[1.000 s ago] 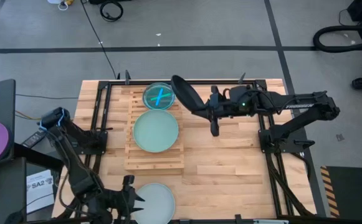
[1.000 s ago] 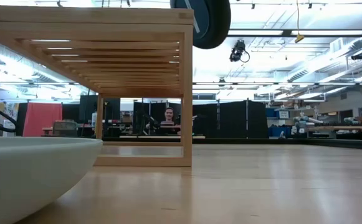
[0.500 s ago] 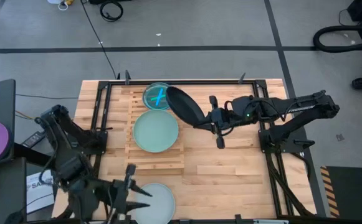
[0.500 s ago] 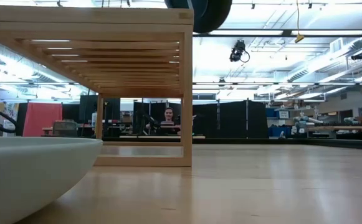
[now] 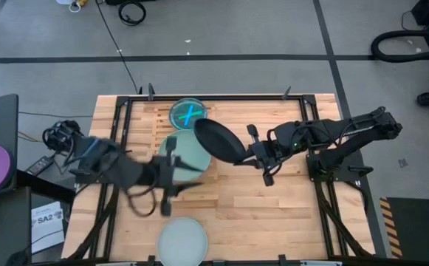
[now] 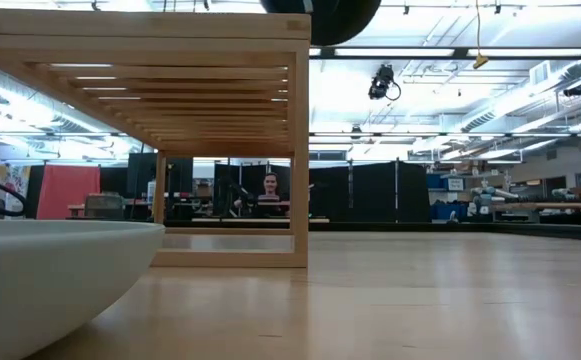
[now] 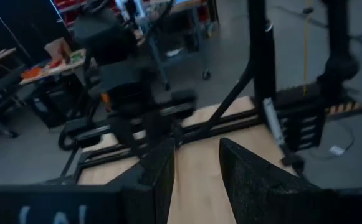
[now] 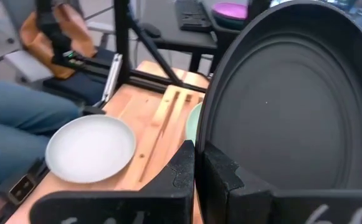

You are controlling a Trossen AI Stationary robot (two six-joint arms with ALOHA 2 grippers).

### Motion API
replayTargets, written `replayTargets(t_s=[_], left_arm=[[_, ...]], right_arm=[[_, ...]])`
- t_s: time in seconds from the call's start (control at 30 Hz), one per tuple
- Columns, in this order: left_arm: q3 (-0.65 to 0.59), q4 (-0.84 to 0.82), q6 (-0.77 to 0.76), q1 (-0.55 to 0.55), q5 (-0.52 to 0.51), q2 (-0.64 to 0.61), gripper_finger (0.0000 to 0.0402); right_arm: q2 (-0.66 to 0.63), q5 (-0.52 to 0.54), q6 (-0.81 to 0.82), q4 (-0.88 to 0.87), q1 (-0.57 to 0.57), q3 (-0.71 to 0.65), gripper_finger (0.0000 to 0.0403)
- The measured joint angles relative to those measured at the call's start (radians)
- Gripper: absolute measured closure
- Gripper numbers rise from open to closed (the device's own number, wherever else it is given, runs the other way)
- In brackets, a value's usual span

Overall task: Place and stack plates onto a shelf
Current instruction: Stack the black plate on the light green plate

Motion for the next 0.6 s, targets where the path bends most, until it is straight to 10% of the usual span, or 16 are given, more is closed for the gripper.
replayTargets(t_s=[0.6], left_arm=[[0.002,-0.179,0.021,0.278,0.388,0.001,0.0269]], right_arm=[[0.0,-0.144,-0.039,-0.093,0.007,0.0,0.0383]])
